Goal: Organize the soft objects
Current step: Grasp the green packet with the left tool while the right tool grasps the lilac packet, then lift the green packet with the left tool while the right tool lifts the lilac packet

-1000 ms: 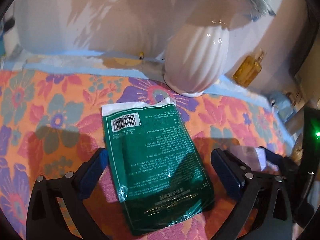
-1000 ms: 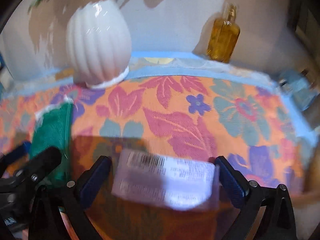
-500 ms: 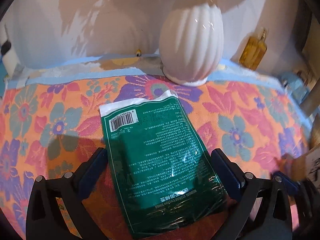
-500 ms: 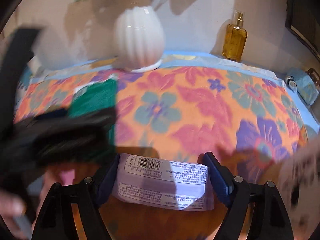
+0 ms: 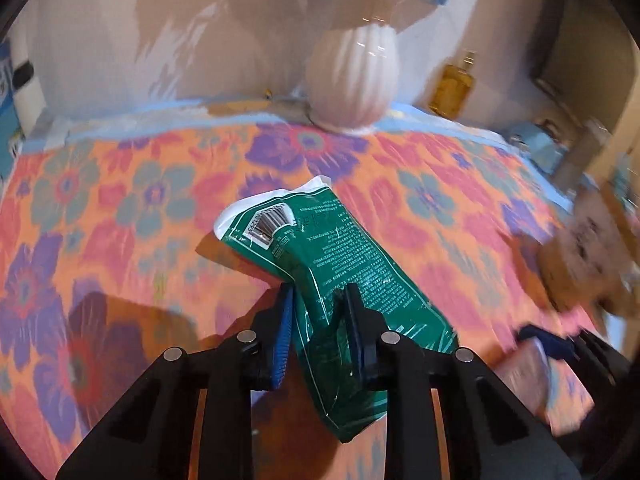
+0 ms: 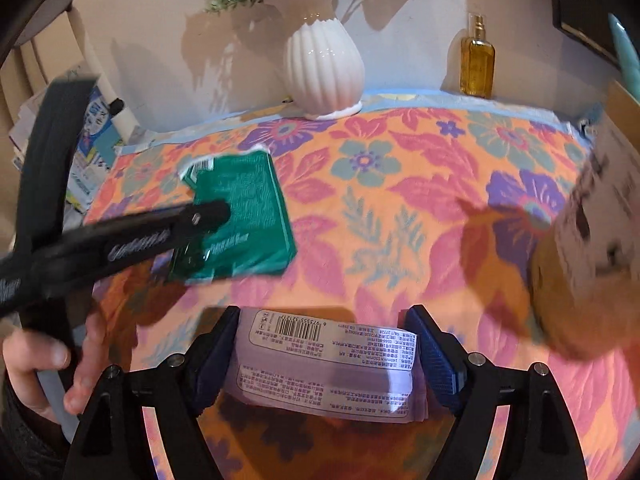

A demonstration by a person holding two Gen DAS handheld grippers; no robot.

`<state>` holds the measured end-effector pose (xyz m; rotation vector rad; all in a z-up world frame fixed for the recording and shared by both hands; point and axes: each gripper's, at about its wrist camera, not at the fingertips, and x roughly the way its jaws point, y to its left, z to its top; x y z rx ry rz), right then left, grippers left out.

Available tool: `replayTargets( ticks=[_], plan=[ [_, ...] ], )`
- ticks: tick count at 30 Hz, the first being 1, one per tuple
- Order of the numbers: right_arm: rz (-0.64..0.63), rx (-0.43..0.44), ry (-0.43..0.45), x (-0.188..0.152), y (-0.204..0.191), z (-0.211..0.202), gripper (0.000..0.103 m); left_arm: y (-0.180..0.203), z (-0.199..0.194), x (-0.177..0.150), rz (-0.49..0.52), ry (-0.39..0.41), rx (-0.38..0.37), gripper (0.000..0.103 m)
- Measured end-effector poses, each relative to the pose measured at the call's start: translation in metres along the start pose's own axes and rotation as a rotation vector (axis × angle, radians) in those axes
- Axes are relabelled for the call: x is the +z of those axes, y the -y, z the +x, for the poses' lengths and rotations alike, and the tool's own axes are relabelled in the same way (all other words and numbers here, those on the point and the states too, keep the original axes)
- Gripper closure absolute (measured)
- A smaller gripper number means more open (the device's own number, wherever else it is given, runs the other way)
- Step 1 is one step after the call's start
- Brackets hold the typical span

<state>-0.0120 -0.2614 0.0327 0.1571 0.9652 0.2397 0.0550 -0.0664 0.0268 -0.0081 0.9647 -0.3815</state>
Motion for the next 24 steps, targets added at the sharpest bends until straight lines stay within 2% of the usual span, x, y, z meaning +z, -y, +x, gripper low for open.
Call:
replayTargets(
  ticks=[3,5,7,8,9,11,12,13,14,15,18,19,21,24],
  plan=[
    [0.017,0.017,-0.019,-0.011,-0.002,-0.007,0.020,0.000,-0.019,-0.021,0.048,-0.024,-0.078,0.082],
    [0.027,0.032,-0.032,-0.018,-0.003,-0.014,0.018,0.006,-0.032,-0.030,0.144,-0.006,-0.025,0.082],
    [0.018,0.047,-0.047,-0.024,-0.005,-0.018,0.017,0.004,-0.034,-0.032,0.189,-0.013,0.021,0.076],
    [0.003,0.058,-0.057,-0.025,-0.006,-0.019,0.017,0.000,-0.034,-0.031,0.185,-0.023,0.029,0.072],
    [-0.021,0.074,-0.070,-0.028,-0.007,-0.022,0.016,-0.007,-0.033,-0.029,0.163,-0.033,0.050,0.062],
    [-0.068,0.104,-0.102,-0.033,-0.010,-0.025,0.011,-0.016,-0.036,-0.028,0.137,-0.044,0.049,0.061],
    [-0.089,0.113,-0.114,-0.036,-0.010,-0.027,0.009,-0.020,-0.037,-0.028,0.117,-0.055,0.032,0.045],
    [-0.118,0.120,-0.124,-0.040,-0.010,-0.029,0.008,-0.021,-0.038,-0.029,0.095,-0.066,0.022,0.019],
    [-0.153,0.122,-0.135,-0.043,-0.011,-0.029,0.007,-0.021,-0.040,-0.032,0.074,-0.060,0.025,0.008],
    [-0.201,0.109,-0.139,-0.046,-0.012,-0.031,0.007,-0.020,-0.042,-0.035,0.065,-0.043,0.025,0.003],
    [-0.344,0.050,-0.150,-0.052,-0.014,-0.029,0.007,0.002,-0.041,-0.041,0.075,-0.047,-0.011,0.003],
    [-0.385,0.027,-0.148,-0.052,-0.015,-0.027,0.007,0.011,-0.037,-0.041,0.083,-0.048,0.002,0.003],
    [-0.465,0.010,-0.141,-0.049,-0.014,-0.020,0.003,0.026,-0.025,-0.040,0.102,-0.051,0.057,0.003],
    [-0.495,0.032,-0.117,-0.040,-0.012,-0.012,0.003,0.039,-0.006,-0.038,0.122,-0.045,0.163,0.003]
  ],
)
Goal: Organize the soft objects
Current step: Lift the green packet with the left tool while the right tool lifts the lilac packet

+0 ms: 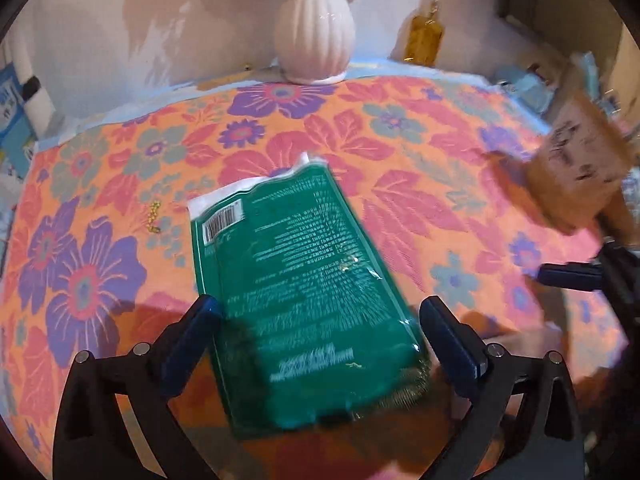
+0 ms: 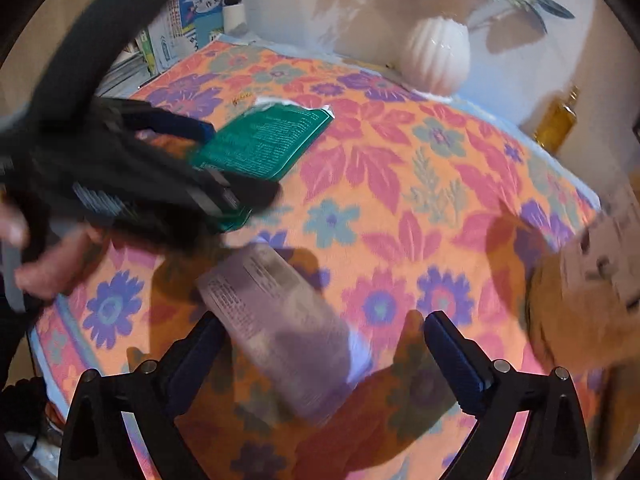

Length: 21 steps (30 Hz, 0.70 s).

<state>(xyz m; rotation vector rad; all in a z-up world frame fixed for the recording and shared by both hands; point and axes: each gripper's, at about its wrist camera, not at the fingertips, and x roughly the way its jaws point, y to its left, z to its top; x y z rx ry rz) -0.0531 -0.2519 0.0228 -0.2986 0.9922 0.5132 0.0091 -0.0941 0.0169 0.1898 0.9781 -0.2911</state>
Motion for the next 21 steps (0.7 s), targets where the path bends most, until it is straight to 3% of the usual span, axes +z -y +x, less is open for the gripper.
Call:
replayTargets(
  ticks=[2,4,5,6,9,10,13,21],
  plan=[
    [0.011,0.027,0.009,0.003,0.004,0.005,0.003,-0.001,0.001,0.001,0.000,0.011,0.004,0.004],
    [0.033,0.042,0.026,0.003,0.004,0.005,0.007,-0.005,-0.001,0.002,-0.015,0.023,-0.013,0.016],
    [0.033,0.043,0.037,0.003,0.003,0.004,0.020,-0.006,-0.002,0.002,-0.019,0.036,-0.007,0.022],
    [0.033,0.054,0.053,0.002,0.001,0.000,0.041,-0.006,-0.004,0.000,-0.015,0.047,0.007,0.032],
    [0.043,0.050,0.083,0.001,-0.005,-0.004,0.065,-0.006,-0.010,-0.002,0.002,0.072,0.007,0.056],
    [0.048,0.043,0.089,0.000,-0.007,-0.006,0.065,-0.005,-0.012,-0.004,0.007,0.077,0.004,0.064],
    [0.085,0.035,0.096,-0.004,-0.009,-0.012,0.065,-0.003,-0.019,-0.008,0.019,0.093,-0.019,0.072],
    [0.240,0.035,0.157,-0.028,0.000,-0.046,0.065,0.008,-0.064,-0.020,0.008,0.178,-0.138,0.077]
  ],
)
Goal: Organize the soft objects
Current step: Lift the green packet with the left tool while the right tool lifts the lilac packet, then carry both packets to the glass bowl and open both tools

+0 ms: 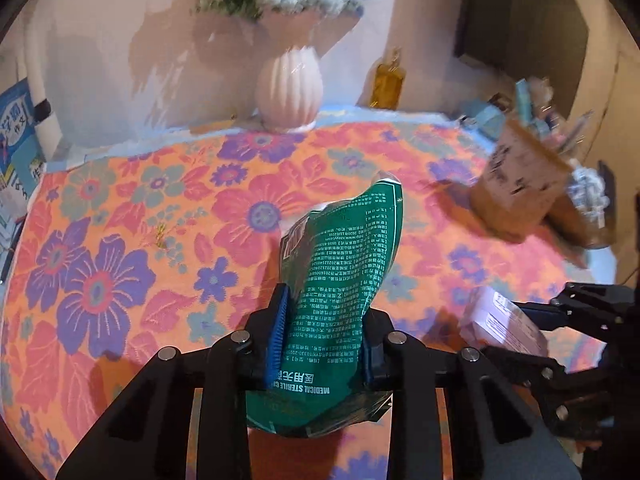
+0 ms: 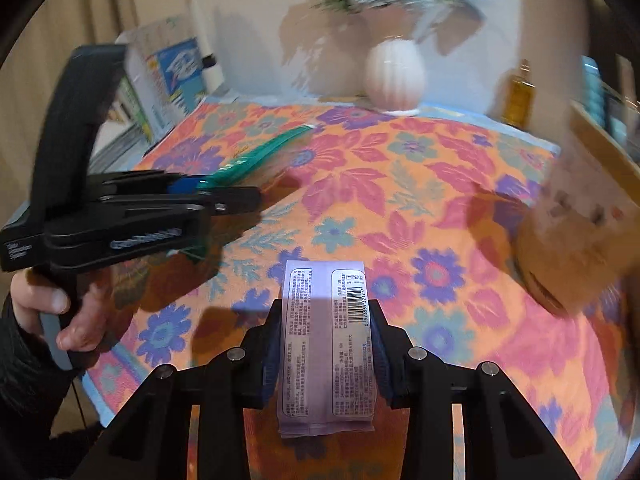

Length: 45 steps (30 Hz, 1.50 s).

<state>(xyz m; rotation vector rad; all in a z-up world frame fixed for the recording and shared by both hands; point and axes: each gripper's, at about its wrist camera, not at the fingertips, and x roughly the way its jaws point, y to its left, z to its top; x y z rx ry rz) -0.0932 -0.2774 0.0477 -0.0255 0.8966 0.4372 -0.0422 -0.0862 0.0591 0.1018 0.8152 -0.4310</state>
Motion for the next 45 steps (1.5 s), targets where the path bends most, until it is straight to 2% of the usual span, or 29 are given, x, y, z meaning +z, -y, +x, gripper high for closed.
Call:
replayTargets(
  ticks=[4,7,10,18,21,23,27,32,35,36,37,38,40,41,42,43,45],
  plan=[
    [0.043,-0.049,0.049,-0.004,0.012,-0.032,0.065,0.020,-0.024,0.008,0.020,0.054,-0.046,0.078],
    [0.096,-0.094,0.080,-0.005,0.028,-0.058,0.065,0.036,-0.042,0.014,0.020,0.088,-0.110,0.078],
    [0.135,-0.117,0.140,-0.011,0.039,-0.091,0.065,0.061,-0.060,0.020,0.063,0.123,-0.143,0.078],
    [0.229,-0.240,0.275,-0.020,0.081,-0.163,0.065,0.160,-0.080,0.050,0.205,0.188,-0.291,0.078],
    [0.285,-0.330,0.295,-0.021,0.111,-0.184,0.065,0.207,-0.073,0.066,0.272,0.191,-0.334,0.078],
    [0.331,-0.371,0.304,-0.021,0.133,-0.194,0.065,0.233,-0.065,0.077,0.306,0.195,-0.336,0.078],
    [0.457,-0.432,0.336,-0.018,0.190,-0.214,0.065,0.276,-0.035,0.108,0.294,0.174,-0.354,0.078],
    [0.634,-0.451,0.341,-0.010,0.263,-0.215,0.065,0.311,0.016,0.132,0.264,0.117,-0.345,0.078],
    [0.710,-0.398,0.342,-0.007,0.293,-0.206,0.064,0.320,0.044,0.135,0.243,0.075,-0.340,0.077],
    [0.731,-0.360,0.353,-0.005,0.305,-0.202,0.064,0.323,0.055,0.136,0.239,0.065,-0.323,0.072],
    [0.734,-0.353,0.354,-0.002,0.309,-0.198,0.064,0.324,0.062,0.136,0.235,0.059,-0.304,0.062],
    [0.729,-0.357,0.352,0.001,0.314,-0.195,0.062,0.325,0.072,0.137,0.228,0.049,-0.286,0.058],
    [0.714,-0.385,0.344,0.008,0.318,-0.189,0.043,0.327,0.081,0.137,0.226,0.031,-0.285,0.056],
    [0.714,-0.394,0.347,0.010,0.319,-0.188,0.030,0.328,0.085,0.137,0.235,0.021,-0.292,0.055],
    [0.714,-0.408,0.370,0.009,0.319,-0.191,0.026,0.328,0.088,0.136,0.249,0.011,-0.307,0.049],
    [0.712,-0.417,0.388,0.009,0.318,-0.194,0.026,0.329,0.088,0.135,0.262,0.009,-0.323,0.040],
    [0.709,-0.423,0.406,0.006,0.315,-0.201,0.026,0.328,0.083,0.132,0.274,0.029,-0.368,0.034]
  ],
)
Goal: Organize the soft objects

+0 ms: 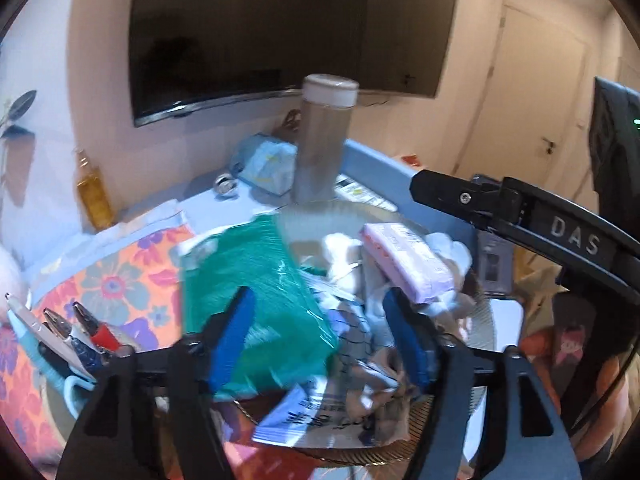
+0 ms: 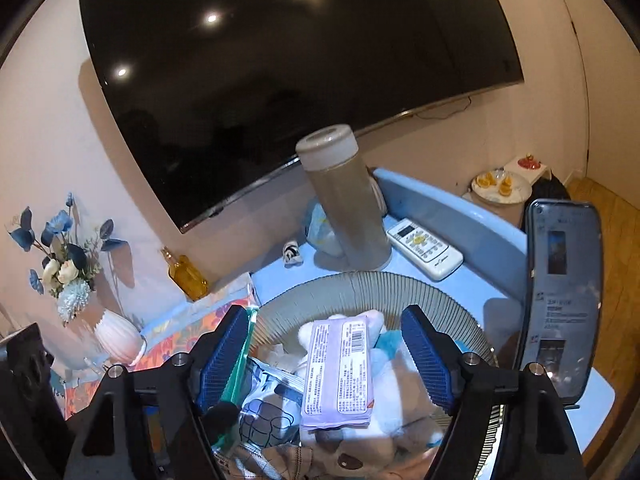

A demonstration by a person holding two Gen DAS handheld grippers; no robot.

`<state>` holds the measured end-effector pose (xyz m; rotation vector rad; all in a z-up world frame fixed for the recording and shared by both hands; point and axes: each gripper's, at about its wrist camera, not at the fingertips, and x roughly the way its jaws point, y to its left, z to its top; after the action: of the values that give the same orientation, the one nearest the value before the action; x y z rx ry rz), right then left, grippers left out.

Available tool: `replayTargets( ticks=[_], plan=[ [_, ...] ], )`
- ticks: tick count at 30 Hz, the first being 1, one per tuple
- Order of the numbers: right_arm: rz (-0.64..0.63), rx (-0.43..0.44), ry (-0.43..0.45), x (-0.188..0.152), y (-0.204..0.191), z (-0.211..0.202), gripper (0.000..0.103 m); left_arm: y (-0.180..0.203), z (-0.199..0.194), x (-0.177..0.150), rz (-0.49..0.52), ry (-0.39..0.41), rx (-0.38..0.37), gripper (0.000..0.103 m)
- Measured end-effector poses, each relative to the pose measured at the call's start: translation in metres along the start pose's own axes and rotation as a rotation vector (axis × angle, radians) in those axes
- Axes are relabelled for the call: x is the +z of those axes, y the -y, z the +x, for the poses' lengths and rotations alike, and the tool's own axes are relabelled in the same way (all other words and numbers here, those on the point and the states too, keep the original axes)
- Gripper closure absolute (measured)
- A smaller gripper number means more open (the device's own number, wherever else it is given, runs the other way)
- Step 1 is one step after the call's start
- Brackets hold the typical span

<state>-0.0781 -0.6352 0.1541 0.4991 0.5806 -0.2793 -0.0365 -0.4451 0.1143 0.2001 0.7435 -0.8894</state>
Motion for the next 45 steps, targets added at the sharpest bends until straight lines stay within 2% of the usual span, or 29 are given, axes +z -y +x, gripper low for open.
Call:
replayTargets(
  ticks=[3,8,11,15,22,27,31,34,37,42,45],
  plan=[
    [0.018,0.009,0.016,-0.004,0.006,-0.012,0.026,0.004,-0.016,-0.003,0.011,0.031,-0.030,0.026],
    [0.042,0.025,0.020,-0.019,0.009,-0.036,0.026,0.004,-0.066,-0.011,0.043,0.118,-0.045,0.024],
    [0.041,0.032,0.012,-0.029,0.003,-0.046,0.025,-0.003,-0.102,-0.019,0.052,0.165,-0.014,0.020],
    [0.021,0.045,-0.003,-0.049,-0.012,-0.059,0.025,-0.029,-0.153,-0.034,0.018,0.215,0.040,0.020],
    [-0.044,0.105,-0.067,-0.087,-0.062,-0.064,0.025,-0.095,-0.245,-0.060,-0.047,0.265,0.227,0.018],
    [-0.130,0.172,-0.109,-0.115,-0.119,-0.062,0.025,-0.136,-0.312,-0.088,-0.069,0.294,0.396,0.018],
    [-0.211,0.217,-0.153,-0.140,-0.171,-0.053,0.025,-0.160,-0.347,-0.112,-0.076,0.314,0.510,0.006],
    [-0.269,0.246,-0.185,-0.158,-0.205,-0.044,0.025,-0.176,-0.360,-0.134,-0.091,0.315,0.574,0.003],
    [-0.334,0.278,-0.214,-0.178,-0.244,-0.032,0.025,-0.194,-0.353,-0.155,-0.128,0.289,0.603,0.003],
    [-0.459,0.274,-0.214,-0.213,-0.306,-0.002,0.025,-0.233,-0.313,-0.190,-0.229,0.255,0.658,0.003],
    [-0.551,0.223,-0.158,-0.232,-0.331,0.020,0.025,-0.255,-0.281,-0.209,-0.284,0.247,0.711,0.003]
  ],
)
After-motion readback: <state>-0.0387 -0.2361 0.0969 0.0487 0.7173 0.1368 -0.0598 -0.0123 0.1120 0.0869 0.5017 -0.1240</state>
